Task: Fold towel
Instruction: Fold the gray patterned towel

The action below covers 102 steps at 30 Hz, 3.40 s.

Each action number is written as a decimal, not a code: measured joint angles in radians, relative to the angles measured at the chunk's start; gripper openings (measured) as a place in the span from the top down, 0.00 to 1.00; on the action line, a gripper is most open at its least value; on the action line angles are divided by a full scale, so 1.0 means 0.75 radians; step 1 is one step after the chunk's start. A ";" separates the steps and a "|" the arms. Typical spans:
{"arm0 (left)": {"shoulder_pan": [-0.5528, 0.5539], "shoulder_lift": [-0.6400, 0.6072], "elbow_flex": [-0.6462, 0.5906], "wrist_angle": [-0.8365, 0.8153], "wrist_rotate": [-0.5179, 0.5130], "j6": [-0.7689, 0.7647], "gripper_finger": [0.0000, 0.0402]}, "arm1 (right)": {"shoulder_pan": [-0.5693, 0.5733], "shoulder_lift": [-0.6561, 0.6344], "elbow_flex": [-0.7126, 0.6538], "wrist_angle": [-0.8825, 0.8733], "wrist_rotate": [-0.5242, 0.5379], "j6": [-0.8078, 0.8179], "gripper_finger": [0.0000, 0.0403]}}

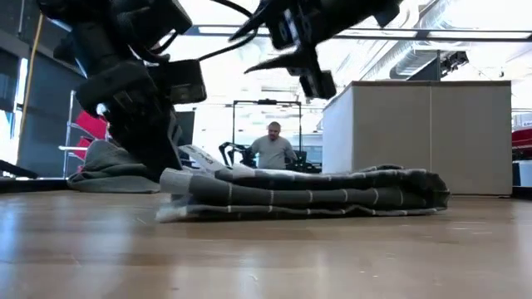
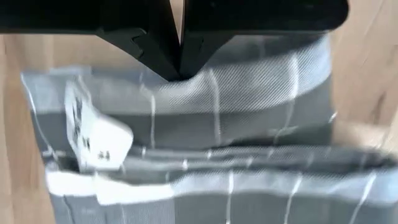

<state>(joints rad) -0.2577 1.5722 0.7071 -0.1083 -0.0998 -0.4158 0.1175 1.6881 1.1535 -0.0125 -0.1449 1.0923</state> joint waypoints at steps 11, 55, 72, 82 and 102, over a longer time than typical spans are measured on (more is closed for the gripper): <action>-0.008 -0.208 0.000 0.122 -0.098 0.068 1.00 | 0.110 -0.270 -0.084 -0.506 0.233 -0.098 0.78; 0.028 0.113 0.057 -0.043 -0.083 0.090 1.00 | 0.348 -0.044 -0.507 -0.154 0.456 -0.106 1.00; -0.083 -0.280 0.094 -0.419 -0.155 -0.145 1.00 | 0.232 0.081 -0.237 -0.088 0.465 -0.371 1.00; -0.124 -0.300 0.077 -0.518 -0.161 -0.230 1.00 | 0.140 0.253 -0.229 -0.142 0.377 -0.172 1.00; -0.242 -0.300 0.077 -0.593 -0.209 -0.336 1.00 | 0.524 -0.430 -0.731 -1.139 0.459 0.865 1.00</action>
<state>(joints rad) -0.4393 1.3472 0.7650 -0.5532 -0.2563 -0.6674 0.5108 1.3659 0.6055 -0.8666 0.1993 1.7408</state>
